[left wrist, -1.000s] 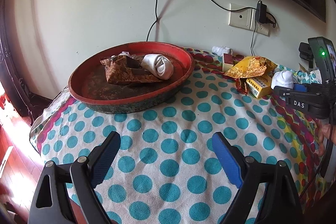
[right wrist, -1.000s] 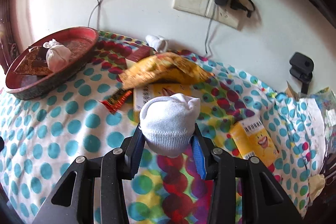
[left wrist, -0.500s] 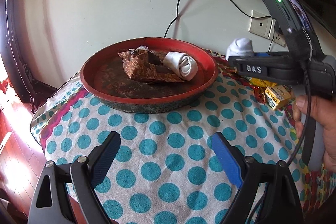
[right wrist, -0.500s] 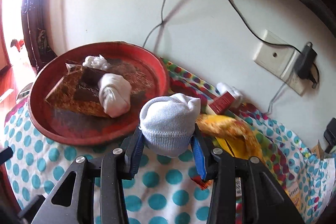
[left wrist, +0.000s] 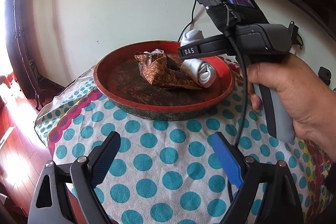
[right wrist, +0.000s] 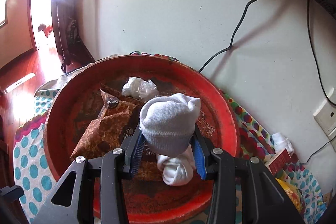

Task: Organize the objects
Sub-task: 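Carry the knit sock into the red tray and release it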

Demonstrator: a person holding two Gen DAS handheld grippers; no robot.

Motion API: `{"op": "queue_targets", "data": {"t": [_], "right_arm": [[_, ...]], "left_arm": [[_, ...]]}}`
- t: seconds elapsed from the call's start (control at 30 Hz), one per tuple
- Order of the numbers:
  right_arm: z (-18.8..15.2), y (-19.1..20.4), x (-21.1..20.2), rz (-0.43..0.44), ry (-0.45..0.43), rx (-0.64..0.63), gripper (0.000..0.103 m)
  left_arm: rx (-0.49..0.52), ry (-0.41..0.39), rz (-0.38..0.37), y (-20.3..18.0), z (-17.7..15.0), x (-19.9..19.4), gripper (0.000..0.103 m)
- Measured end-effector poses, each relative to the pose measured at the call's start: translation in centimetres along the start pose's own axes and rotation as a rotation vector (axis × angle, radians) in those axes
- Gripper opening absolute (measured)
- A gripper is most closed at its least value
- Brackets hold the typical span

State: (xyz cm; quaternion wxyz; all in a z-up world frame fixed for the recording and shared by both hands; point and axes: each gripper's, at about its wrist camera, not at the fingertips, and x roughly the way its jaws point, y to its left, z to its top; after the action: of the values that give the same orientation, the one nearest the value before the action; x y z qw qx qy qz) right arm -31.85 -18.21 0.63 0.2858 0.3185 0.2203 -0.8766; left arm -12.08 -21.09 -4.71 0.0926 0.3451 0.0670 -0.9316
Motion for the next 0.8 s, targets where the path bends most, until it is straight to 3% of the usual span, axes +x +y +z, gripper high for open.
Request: {"op": "queue_targets", "data": {"t": [0.3,0.47,0.53,0.57,0.6,0.67,0.8], "right_arm": [[2.3,-1.6,5.2,0.011,0.123,0.041,0.041],[1.6,-1.7,5.4,0.031,0.117,0.057,0.044],[1.4,-1.9,4.5,0.034,0.099,0.063,0.045],[1.4,-2.2,3.5,0.031,0.075,0.070,0.050],[1.5,-2.5,2.5,0.036,0.053,0.073,0.062],[1.3,-3.4,-0.4,0.031,-0.003,0.081,0.071],[-1.2,-7.3,-5.9,-0.022,-0.061,0.137,0.073]], "left_arm": [[-0.001,0.007,-0.003,0.1,-0.1,0.6,0.091],[-0.004,0.010,-0.001,0.1,-0.2,0.7,0.091],[0.002,-0.002,-0.002,-0.1,-0.1,0.4,0.091],[0.004,-0.010,-0.005,-0.3,0.0,0.2,0.091],[0.008,-0.016,-0.006,-0.5,0.1,0.0,0.091],[0.015,-0.031,-0.013,-0.9,0.3,-0.6,0.091],[0.038,-0.076,-0.032,-1.9,0.9,-2.5,0.091]]}}
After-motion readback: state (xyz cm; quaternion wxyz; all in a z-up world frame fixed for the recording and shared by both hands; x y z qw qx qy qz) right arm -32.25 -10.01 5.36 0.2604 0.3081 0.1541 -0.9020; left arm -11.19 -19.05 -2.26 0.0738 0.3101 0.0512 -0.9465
